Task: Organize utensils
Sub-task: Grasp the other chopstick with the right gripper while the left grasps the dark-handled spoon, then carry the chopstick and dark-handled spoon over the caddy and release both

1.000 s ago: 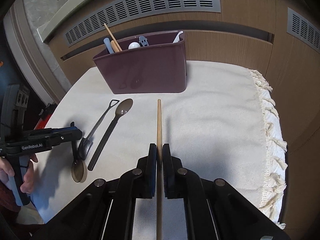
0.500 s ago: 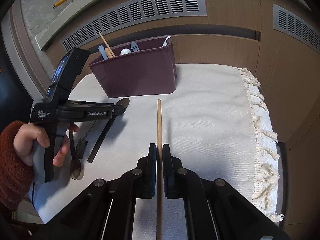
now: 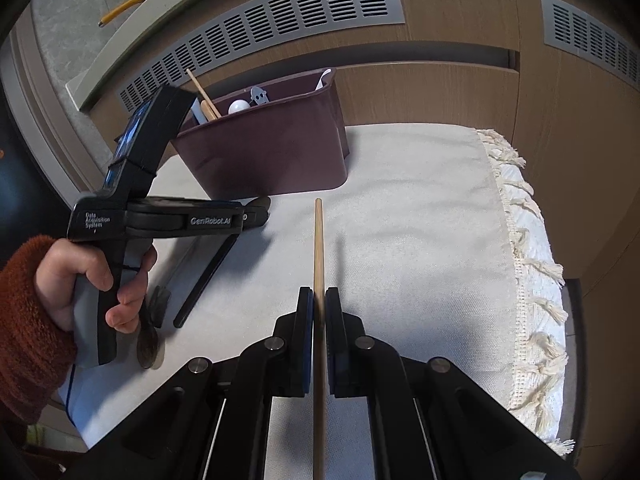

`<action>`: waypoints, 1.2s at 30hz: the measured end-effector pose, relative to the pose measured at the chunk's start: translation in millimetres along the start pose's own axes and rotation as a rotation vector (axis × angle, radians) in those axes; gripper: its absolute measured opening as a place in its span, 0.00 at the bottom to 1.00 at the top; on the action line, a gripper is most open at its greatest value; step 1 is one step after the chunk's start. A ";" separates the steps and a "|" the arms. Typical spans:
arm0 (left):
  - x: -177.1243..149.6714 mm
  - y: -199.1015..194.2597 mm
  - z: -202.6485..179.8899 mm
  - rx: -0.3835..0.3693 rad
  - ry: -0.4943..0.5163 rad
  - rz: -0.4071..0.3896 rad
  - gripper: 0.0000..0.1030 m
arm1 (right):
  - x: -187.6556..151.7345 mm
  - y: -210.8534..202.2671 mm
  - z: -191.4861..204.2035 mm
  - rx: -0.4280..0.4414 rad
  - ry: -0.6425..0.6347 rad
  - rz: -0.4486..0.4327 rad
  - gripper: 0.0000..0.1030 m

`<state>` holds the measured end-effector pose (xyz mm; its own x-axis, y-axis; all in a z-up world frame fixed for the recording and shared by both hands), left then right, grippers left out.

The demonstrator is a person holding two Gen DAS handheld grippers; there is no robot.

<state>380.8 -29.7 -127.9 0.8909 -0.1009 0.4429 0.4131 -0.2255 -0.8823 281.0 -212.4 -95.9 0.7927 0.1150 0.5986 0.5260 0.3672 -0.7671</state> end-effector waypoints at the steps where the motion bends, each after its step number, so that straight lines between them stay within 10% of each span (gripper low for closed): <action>1: -3.4 -5.9 2.1 -0.027 -0.014 -0.013 0.32 | 0.9 -2.8 -1.2 0.010 0.005 -0.009 0.05; 17: -39.3 -158.7 12.4 -0.196 -0.096 -0.388 0.32 | 23.8 -38.2 -6.1 0.089 0.050 -0.134 0.05; 26: 46.1 -300.4 27.5 -0.200 -0.049 -0.849 0.32 | 153.6 -136.1 59.8 0.028 -0.158 -0.596 0.05; 30: 76.5 -284.4 44.0 -0.102 -0.070 -0.974 0.32 | 201.3 -118.5 71.0 0.071 -0.152 -0.682 0.05; 36: 104.8 -206.1 68.0 -0.107 -0.152 -0.939 0.32 | 231.6 -53.4 62.9 0.107 -0.051 -0.700 0.05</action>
<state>401.9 72.1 89.5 0.2227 0.2910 0.9304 0.9587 -0.2384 -0.1549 417.1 -147.3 98.2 0.2627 -0.1389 0.9548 0.8716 0.4586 -0.1731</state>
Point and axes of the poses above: each gripper's, at about its wrist camera, not at the fingertips, and y roughly the way its jaws point, z to its left, x to its top, the point moved 5 cm from there along y, roughly the way its jaws point, and after that the axes turned 3 degrees about z, right-handed, at the moved point
